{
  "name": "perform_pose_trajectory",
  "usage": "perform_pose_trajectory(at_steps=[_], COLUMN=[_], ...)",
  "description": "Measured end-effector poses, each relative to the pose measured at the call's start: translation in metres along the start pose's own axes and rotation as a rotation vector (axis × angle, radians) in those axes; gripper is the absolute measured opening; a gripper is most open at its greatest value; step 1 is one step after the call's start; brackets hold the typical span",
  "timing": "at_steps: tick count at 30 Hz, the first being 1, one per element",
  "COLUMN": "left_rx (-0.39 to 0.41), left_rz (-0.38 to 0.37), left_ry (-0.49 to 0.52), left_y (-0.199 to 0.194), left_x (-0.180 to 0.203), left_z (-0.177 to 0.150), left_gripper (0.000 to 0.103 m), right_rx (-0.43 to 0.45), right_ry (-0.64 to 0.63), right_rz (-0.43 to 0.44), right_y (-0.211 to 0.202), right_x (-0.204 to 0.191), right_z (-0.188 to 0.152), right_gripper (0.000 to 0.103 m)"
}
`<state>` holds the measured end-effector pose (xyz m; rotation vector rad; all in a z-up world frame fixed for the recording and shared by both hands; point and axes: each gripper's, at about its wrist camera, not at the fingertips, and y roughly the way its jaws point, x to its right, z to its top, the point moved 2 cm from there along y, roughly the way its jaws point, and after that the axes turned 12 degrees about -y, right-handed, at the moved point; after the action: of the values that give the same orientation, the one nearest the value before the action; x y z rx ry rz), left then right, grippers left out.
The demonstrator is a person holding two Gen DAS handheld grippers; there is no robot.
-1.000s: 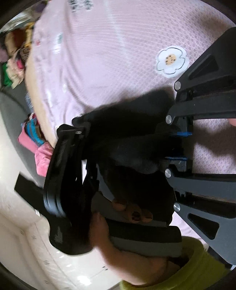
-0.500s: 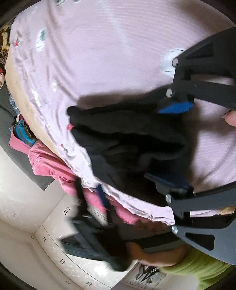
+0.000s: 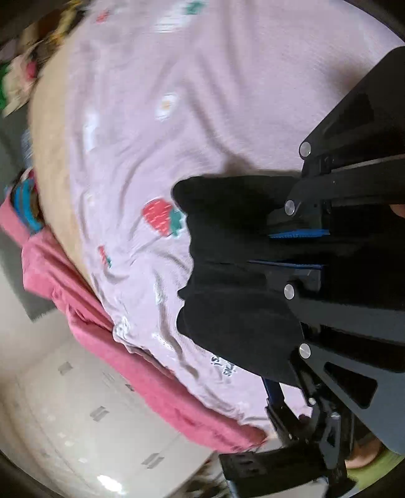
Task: Fold small clothes
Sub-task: 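Lower the fold onto the sweatshirt and open the left tool, then the right tool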
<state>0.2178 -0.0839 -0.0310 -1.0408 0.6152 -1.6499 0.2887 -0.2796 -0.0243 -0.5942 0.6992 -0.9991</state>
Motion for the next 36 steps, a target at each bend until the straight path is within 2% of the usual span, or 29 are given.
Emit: perform_pose_trajectory(at_steps=[5,11,15,18,24,29,32,33,35,36], left_rx=[0.02,0.023,0.021,0.019,0.013,0.017,0.026,0.03,0.042,0.052], left_rz=[0.011,0.04,0.04,0.036,0.03,0.026,0.028,0.025,0.024,0.026], left_ry=[0.033,0.085,0.099,0.092,0.076,0.073,0.076,0.076,0.081,0.084], left_y=[-0.005,-0.002,-0.003,-0.003,-0.007,-0.012,-0.018,-0.021,-0.028,-0.032], left_x=[0.007,0.014,0.017,0.016,0.014,0.013,0.013,0.013,0.014,0.014], left_z=[-0.008,-0.015,-0.018,-0.018,-0.021,-0.024,-0.026,-0.026,-0.029,-0.03], left_gripper=[0.079,0.079,0.08,0.08,0.08,0.08,0.08,0.08,0.089,0.093], right_rx=[0.104,0.031,0.037,0.044,0.041,0.051,0.065,0.078,0.111,0.124], right_ry=[-0.089,0.0,0.049,0.048,0.031,0.029,0.022,0.017,0.006,0.0], right_rz=[-0.014,-0.036,-0.029,-0.061,-0.156,-0.186,-0.215,-0.224,-0.243,-0.246], right_y=[-0.02,0.001,0.008,0.009,-0.001,-0.013,-0.027,-0.034,-0.051,-0.058], right_x=[-0.008,0.021,0.034,0.034,0.029,0.024,0.019,0.016,0.008,0.004], right_z=[0.014,-0.009,-0.023,-0.027,-0.03,-0.036,-0.04,-0.041,-0.045,-0.046], right_gripper=[0.01,0.01,0.012,0.016,0.036,0.039,0.049,0.055,0.068,0.071])
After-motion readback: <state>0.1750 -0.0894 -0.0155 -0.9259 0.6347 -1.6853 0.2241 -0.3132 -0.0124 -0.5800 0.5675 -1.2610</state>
